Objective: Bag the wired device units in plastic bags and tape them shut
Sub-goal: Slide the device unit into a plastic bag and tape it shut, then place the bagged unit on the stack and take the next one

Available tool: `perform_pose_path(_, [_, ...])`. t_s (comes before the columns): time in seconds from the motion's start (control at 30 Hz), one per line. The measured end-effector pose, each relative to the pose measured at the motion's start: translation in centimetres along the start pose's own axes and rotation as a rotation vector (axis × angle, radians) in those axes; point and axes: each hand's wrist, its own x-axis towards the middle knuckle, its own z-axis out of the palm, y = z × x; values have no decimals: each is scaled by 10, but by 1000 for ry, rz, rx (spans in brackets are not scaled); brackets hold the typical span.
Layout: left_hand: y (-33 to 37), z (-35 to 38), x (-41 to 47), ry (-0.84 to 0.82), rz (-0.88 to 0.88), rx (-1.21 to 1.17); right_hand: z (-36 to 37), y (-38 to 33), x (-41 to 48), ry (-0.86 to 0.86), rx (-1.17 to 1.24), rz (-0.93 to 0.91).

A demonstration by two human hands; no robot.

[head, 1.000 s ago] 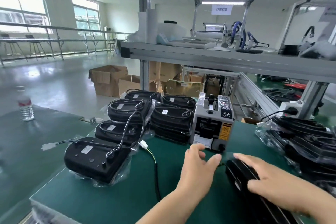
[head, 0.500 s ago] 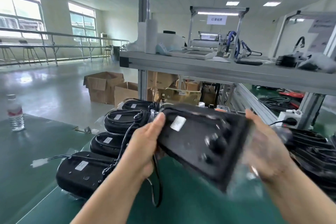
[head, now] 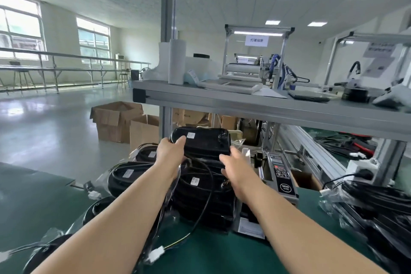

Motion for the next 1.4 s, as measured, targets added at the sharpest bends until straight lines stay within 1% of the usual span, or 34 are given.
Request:
perform_pose_path(0.07, [-5,8,10,17,20,112,2,1,15,24,-11,31])
perform_pose_path(0.17, [-9,16,20,11,31,201,6,2,32,48,-75,91])
perform_pose_path(0.3, [-12,25,27,-4,82,389,15,6,44,77,-132,212])
perform_pose_path(0.4, [-20,31,29,-22,66,472,16,8,51,109,-139,251])
perform_pose_path(0.47, [-22,32,29,-19,62,529,17,9,52,121,-203,262])
perform_pose_path(0.57, [-16,32,28,2,54,701,18,4,44,92,-399,218])
perform_pose_path(0.6, [-14,32,27,11,47,744,18,2,41,98,-429,194])
perform_pose_path(0.63, [-12,32,25,14,47,772,16,1,38,100,-441,162])
perform_pose_path(0.7, [-12,28,21,13,57,796,13,0,30,62,-539,115])
perform_pose_path(0.77, [-16,23,17,13,63,789,11,6,19,122,-556,6])
perform_pose_path(0.83, [-22,19,15,11,65,716,17,21,-4,210,-436,-119])
perform_pose_path(0.87, [-25,18,15,5,50,622,23,29,-17,223,-415,-133])
perform_pose_path(0.9, [-27,18,14,-7,9,492,30,39,-28,177,-409,-84])
perform_pose_path(0.97, [-25,19,12,-37,-110,210,45,61,-43,3,-356,99])
perform_pose_path(1.03, [-20,20,12,-71,-196,-2,60,76,-51,-134,-196,268])
perform_pose_path(1.1, [-14,20,11,-109,-248,-161,74,79,-57,-172,-8,354])
perform_pose_path(1.17, [-7,17,11,-131,-270,-279,85,77,-60,-157,111,309])
perform_pose_path(1.23, [1,12,12,-159,-290,-363,85,69,-57,-104,138,224])
perform_pose_path(1.4, [19,2,18,-212,-376,-527,40,20,-32,157,-34,-32])
